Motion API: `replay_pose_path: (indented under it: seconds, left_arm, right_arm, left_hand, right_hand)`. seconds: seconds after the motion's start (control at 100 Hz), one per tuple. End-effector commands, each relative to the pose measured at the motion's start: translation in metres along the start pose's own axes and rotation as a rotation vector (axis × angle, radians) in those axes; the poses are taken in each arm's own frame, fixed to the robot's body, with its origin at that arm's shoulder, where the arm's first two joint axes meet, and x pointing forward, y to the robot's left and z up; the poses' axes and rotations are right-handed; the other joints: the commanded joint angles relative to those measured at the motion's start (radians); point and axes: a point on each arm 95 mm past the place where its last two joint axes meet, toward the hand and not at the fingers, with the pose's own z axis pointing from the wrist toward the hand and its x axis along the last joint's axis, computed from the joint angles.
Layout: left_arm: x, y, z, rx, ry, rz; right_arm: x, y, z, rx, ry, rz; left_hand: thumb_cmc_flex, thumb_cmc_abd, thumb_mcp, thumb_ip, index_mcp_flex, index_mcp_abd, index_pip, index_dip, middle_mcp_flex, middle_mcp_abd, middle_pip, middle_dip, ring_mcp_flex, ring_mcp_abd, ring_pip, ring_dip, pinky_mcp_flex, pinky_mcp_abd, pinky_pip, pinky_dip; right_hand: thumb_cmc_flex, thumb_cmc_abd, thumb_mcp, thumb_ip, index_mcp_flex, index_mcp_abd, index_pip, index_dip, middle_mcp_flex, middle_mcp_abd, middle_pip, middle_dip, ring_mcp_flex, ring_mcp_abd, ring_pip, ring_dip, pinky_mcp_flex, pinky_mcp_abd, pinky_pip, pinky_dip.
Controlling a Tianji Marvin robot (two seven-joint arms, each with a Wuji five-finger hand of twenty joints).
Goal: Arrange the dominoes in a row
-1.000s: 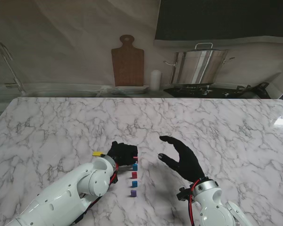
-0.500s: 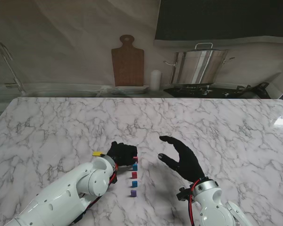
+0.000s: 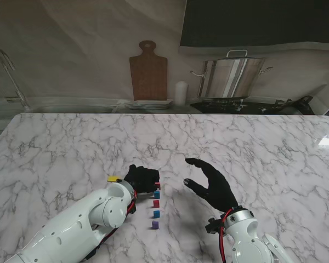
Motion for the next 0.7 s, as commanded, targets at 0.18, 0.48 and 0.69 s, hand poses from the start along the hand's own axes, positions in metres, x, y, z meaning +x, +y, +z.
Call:
replay_pose_path:
  seconds: [0.18,0.48,0.69]
  left_arm:
    - [0.0001,0.0004,-0.0002,-0.017,-0.002,0.010]
    - [-0.0012,0.0001,-0.0012,-0.023,-0.005,0.015]
    - [-0.0021,0.0002,-0.0020,-0.029,-0.009,0.019]
  right_arm:
    - [-0.0008,-0.0011,-0.0011,0.003,-0.006,0.001]
    - [-0.0008,-0.0012,-0.0009,0.004,-0.006,0.000]
    - [-0.0007,-0.0012,-0.0011,0.004,-0.006,0.000]
  left_hand:
    - [0.049,-0.012,0.004,0.020,-0.017,0.015,-0.012,0.016,-0.005,0.000,-0.024,0.010,-0.018,0.024,-0.008,0.011,-0.020,0.009,-0.018,0.027]
    - [0.050,-0.023,0.005,0.017,-0.022,0.017,-0.015,0.014,-0.009,0.000,-0.038,0.019,-0.024,0.025,-0.012,0.009,-0.020,0.009,-0.019,0.028]
    - [0.045,-0.030,0.006,0.017,-0.027,0.020,-0.019,0.013,-0.020,0.002,-0.038,0.020,-0.029,0.026,-0.015,0.008,-0.022,0.009,-0.023,0.027]
  right_hand:
    - [0.030,0.011,0.016,0.021,-0.019,-0.009,0.012,0.013,-0.008,-0.004,0.014,0.007,0.024,-0.006,0.007,0.003,-0.003,-0.006,0.006,0.014]
    - [0.030,0.011,0.016,0.021,-0.019,-0.008,0.012,0.013,-0.008,-0.003,0.014,0.007,0.024,-0.006,0.007,0.003,-0.003,-0.005,0.005,0.014]
    - [0.030,0.011,0.016,0.021,-0.020,-0.008,0.011,0.013,-0.008,-0.004,0.014,0.007,0.024,-0.006,0.007,0.003,-0.003,-0.005,0.005,0.014]
